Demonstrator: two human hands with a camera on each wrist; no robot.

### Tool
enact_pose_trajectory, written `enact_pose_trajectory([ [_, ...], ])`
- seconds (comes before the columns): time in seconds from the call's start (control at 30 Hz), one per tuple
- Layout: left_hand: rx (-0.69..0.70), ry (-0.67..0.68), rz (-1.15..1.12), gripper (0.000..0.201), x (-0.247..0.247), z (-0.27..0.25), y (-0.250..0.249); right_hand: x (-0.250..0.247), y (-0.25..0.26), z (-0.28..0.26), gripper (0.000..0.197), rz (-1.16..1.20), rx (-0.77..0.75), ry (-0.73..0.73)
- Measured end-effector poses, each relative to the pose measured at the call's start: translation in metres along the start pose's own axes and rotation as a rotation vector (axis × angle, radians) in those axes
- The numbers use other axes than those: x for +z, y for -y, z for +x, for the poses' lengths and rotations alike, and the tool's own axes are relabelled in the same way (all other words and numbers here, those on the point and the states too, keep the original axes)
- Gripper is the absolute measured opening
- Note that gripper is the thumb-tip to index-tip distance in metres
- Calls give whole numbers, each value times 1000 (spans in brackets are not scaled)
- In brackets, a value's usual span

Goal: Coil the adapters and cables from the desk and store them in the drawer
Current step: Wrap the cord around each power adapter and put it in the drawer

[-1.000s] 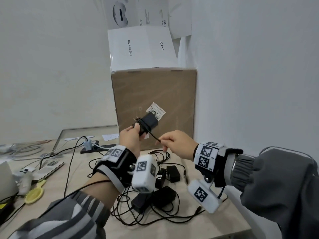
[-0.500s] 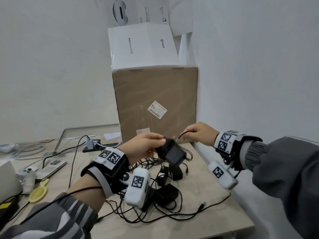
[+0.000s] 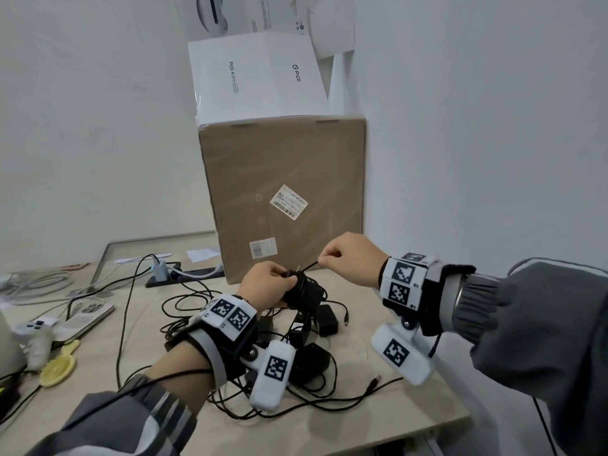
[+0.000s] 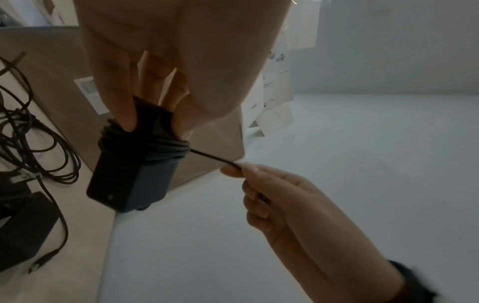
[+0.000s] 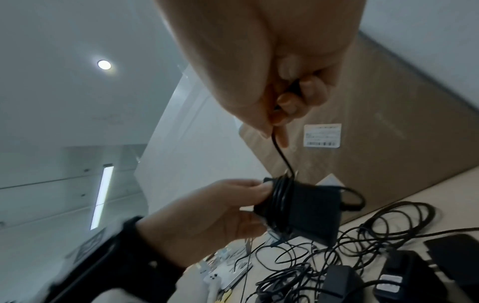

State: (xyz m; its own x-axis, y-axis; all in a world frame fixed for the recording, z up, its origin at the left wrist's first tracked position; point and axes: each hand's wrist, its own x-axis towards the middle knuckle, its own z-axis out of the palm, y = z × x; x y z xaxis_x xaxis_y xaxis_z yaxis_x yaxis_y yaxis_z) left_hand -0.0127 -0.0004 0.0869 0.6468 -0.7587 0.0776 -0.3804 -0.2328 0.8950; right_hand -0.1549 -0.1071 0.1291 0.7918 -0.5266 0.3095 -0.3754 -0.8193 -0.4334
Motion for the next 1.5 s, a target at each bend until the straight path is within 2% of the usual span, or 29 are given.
enact_pose_trajectory([
  [0.2, 31, -9, 88, 18, 1, 3, 3, 4, 12, 4, 23, 30, -10, -147],
  [0.27, 28, -45, 73, 17, 0, 4, 5, 3, 11, 0, 22, 45, -26, -128],
  [0.33, 16, -140, 14, 16, 0, 7, 8, 8, 10, -8, 22, 64, -55, -53],
  [0.4, -24, -193, -198, 18, 2, 9, 11, 21, 7, -17, 22, 134, -32, 8],
  [0.53, -84, -59, -738, 27, 14, 0, 10, 42, -6, -28, 12, 507, 123, 7],
  [0.6, -76, 8, -901, 27, 19, -9, 7, 42, -10, -36, 9, 685, 199, 21],
  [0.7, -61, 131, -1022, 25, 24, -23, 5, 37, -16, -47, 15, 778, 263, 69],
  [0.8, -109, 274, -1006, 22, 26, -36, 5, 34, -21, -58, 22, 739, 255, 79],
  [0.9, -158, 423, -904, 20, 29, -54, 6, 35, -22, -79, 31, 741, 153, 48],
  [0.97, -188, 469, -836, 17, 33, -67, 10, 39, -23, -95, 33, 715, 71, 27],
  [1.03, -237, 474, -821, 16, 38, -80, 13, 46, -25, -110, 31, 685, 43, 20],
  [1.1, -274, 471, -809, 17, 44, -93, 17, 54, -29, -125, 37, 675, 52, 10],
  [1.27, -352, 528, -778, 25, 61, -125, 26, 64, -33, -163, 41, 750, 76, -21],
  [1.4, -352, 501, -720, 26, 76, -153, 32, 69, -39, -184, 47, 706, 130, -22],
  [1.5, -361, 479, -707, 32, 83, -172, 38, 71, -43, -200, 32, 676, 192, -2],
])
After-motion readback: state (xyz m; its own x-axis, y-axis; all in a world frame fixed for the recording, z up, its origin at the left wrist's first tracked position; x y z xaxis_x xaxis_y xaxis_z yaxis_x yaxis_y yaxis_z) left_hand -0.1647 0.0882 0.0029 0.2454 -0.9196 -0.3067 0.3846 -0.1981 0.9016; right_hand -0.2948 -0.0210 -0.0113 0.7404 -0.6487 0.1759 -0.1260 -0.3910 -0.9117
